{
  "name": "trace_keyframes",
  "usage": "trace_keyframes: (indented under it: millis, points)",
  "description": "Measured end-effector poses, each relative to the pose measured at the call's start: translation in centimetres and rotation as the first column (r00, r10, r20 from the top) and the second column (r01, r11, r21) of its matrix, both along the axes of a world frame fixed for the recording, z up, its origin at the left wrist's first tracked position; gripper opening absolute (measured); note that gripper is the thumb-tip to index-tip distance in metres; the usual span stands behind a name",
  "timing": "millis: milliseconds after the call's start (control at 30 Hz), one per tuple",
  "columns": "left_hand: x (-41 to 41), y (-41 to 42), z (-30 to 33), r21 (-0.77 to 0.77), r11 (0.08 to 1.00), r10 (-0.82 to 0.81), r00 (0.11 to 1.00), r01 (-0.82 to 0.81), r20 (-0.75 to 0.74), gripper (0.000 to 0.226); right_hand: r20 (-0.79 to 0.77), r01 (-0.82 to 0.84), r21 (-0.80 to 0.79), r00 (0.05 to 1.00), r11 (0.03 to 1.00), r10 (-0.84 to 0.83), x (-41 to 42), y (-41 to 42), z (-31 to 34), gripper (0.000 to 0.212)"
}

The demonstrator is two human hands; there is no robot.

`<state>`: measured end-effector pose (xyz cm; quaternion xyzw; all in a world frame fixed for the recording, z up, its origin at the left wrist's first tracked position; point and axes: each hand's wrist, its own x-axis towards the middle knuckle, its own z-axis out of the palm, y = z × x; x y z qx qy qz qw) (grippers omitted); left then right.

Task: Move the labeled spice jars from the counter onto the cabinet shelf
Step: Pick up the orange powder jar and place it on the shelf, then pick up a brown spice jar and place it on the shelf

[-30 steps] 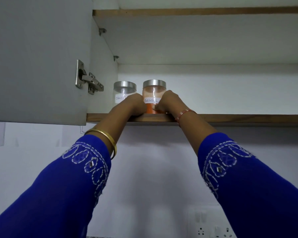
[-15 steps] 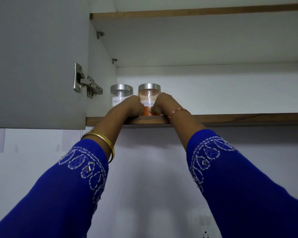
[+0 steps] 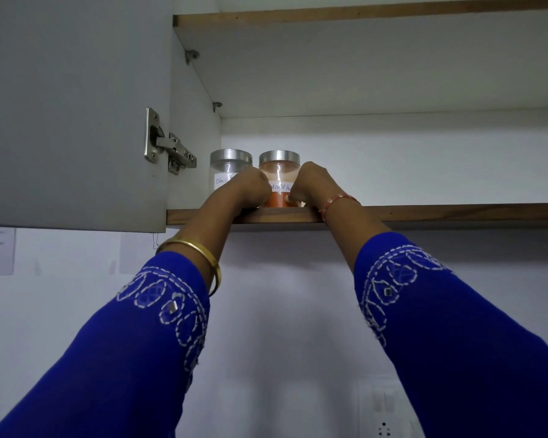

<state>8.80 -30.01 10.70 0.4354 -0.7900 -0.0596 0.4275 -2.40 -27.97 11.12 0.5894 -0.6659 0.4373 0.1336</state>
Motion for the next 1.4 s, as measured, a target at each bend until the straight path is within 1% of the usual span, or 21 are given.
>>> trace_keyframes:
  millis: [67,100,133,167,200,267,300,333,367,467,567,633,700,733,900,1067,1167,1267,1333,1400]
  points:
    - [0.0,-0.1,-0.2,-0.03,1.0,0.01,0.999,-0.011,-0.033,0.032,0.034,-0.027,-0.042,0.999,0.999,0.028,0.0,0.2,0.0,0.035]
    - [0.0,0.1,-0.4,-0.048,0.999,0.005,0.998,-0.008,-0.058,0.03,0.053,-0.04,-0.067,0.998,0.997,0.044,-0.3,0.1,0.0,0.026]
    - [0.0,0.4,-0.6,-0.072,0.997,0.004,0.996,-0.01,-0.088,0.025,0.072,-0.049,-0.104,0.996,0.993,0.056,-0.3,0.6,-0.2,0.009]
    - [0.0,0.7,-1.0,-0.114,0.993,0.016,0.993,-0.029,-0.117,0.025,0.076,-0.042,-0.144,0.996,0.989,0.053,-0.5,0.9,-0.2,0.012]
    - [-0.1,1.3,-1.5,-0.162,0.985,0.035,0.99,-0.058,-0.14,0.032,0.064,-0.039,-0.189,0.997,0.981,0.051,-0.2,1.8,-0.5,0.021]
    - [-0.2,2.4,-2.5,-0.259,0.959,0.067,0.981,-0.114,-0.184,0.037,0.032,-0.035,-0.296,0.998,0.955,0.046,0.1,3.0,-1.2,0.007]
    - [-0.2,3.0,-3.1,-0.308,0.944,0.058,0.978,-0.118,-0.198,0.037,0.009,-0.041,-0.348,0.999,0.936,0.047,0.4,3.8,-1.6,0.016]
    - [-0.2,3.7,-3.7,-0.353,0.929,0.039,0.979,-0.108,-0.198,0.038,-0.036,-0.059,-0.388,0.998,0.92,0.049,0.5,4.5,-2.2,0.022]
    - [-0.2,4.4,-4.5,-0.395,0.914,0.018,0.982,-0.092,-0.186,0.039,-0.064,-0.083,-0.392,0.996,0.916,0.063,0.7,5.3,-3.0,0.025]
    - [0.0,6.6,-7.4,-0.494,0.869,-0.071,0.982,-0.025,-0.174,0.038,-0.124,-0.136,-0.42,0.988,0.897,0.092,0.6,7.8,-6.2,0.028]
    - [-0.3,9.3,-10.8,-0.516,0.853,-0.225,0.949,0.084,-0.219,0.037,-0.173,-0.174,-0.454,0.979,0.874,0.105,0.2,10.8,-10.0,0.025]
    - [-0.7,11.4,-13.1,-0.481,0.863,-0.318,0.907,0.156,-0.277,0.035,-0.237,-0.2,-0.429,0.966,0.881,0.104,0.0,12.6,-12.4,0.024]
    - [-1.2,13.6,-15.5,-0.431,0.885,-0.339,0.88,0.178,-0.332,0.035,-0.278,-0.186,-0.393,0.958,0.9,0.077,-0.4,14.2,-14.8,0.026]
    - [-1.5,14.6,-16.8,-0.406,0.895,-0.337,0.875,0.183,-0.348,0.035,-0.272,-0.168,-0.387,0.96,0.907,0.062,-0.7,15.0,-16.1,0.027]
    - [-2.1,18.3,-23.0,-0.244,0.949,-0.285,0.869,0.198,-0.405,0.035,-0.129,-0.054,-0.344,0.992,0.937,0.01,-1.8,19.9,-22.9,0.034]
    - [-2.2,21.4,-30.2,-0.098,0.953,-0.3,0.86,0.286,-0.412,0.035,0.045,0.023,-0.281,0.999,0.959,-0.011,-3.4,25.0,-30.4,0.031]
    - [-2.6,23.3,-35.0,0.023,0.932,-0.317,0.841,0.363,-0.438,0.036,0.156,0.069,-0.169,0.987,0.983,-0.042,-4.3,28.4,-35.4,0.029]
    - [-3.2,25.2,-39.7,0.161,0.904,-0.298,0.854,0.396,-0.427,0.036,0.277,0.101,-0.026,0.957,0.995,-0.09,-5.0,31.6,-40.3,0.028]
    - [-3.5,26.7,-42.8,0.286,0.863,-0.285,0.868,0.417,-0.406,0.036,0.341,0.128,0.093,0.928,0.987,-0.153,-5.2,33.5,-43.3,0.028]
    - [-3.8,28.4,-45.5,0.408,0.816,-0.263,0.892,0.409,-0.369,0.036,0.383,0.127,0.261,0.897,0.957,-0.223,-5.3,35.2,-45.9,0.031]
